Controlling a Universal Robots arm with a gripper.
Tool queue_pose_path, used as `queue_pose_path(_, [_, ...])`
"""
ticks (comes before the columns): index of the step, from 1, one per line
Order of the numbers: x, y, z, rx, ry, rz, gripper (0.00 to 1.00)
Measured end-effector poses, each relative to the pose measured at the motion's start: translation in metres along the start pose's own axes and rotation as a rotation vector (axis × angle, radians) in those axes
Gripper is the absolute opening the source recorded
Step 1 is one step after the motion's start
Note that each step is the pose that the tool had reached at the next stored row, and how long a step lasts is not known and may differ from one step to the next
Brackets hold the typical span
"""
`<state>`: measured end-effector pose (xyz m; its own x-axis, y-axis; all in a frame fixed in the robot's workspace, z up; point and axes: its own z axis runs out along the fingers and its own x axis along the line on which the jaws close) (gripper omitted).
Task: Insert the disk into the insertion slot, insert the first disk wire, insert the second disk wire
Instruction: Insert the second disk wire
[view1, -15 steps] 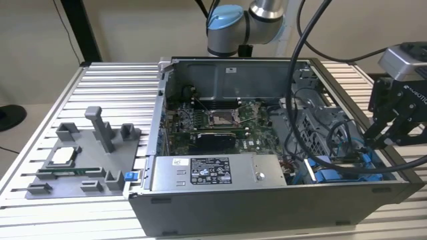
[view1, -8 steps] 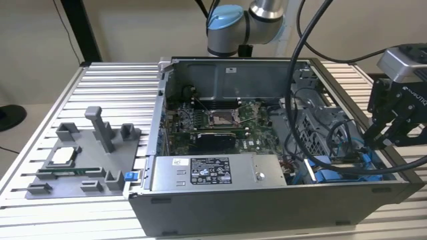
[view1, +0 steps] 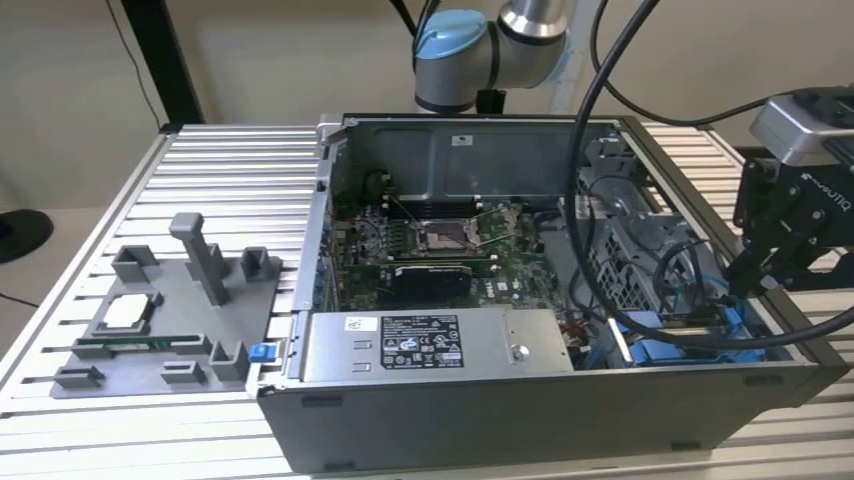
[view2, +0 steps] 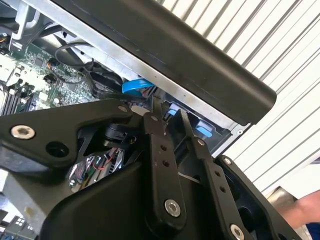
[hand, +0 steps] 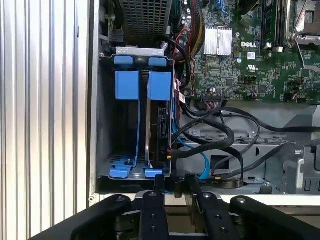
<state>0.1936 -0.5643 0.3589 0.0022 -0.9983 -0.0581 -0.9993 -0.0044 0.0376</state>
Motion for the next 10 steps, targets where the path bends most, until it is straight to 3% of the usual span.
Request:
queue_pose_path(7, [0.0000, 0.0004, 0.0001, 0.0001, -0.0005, 0.000, 0.00])
queue_pose_path(10, [-0.0004, 0.0032, -0.0070, 0.0001, -0.0004, 0.000, 0.00])
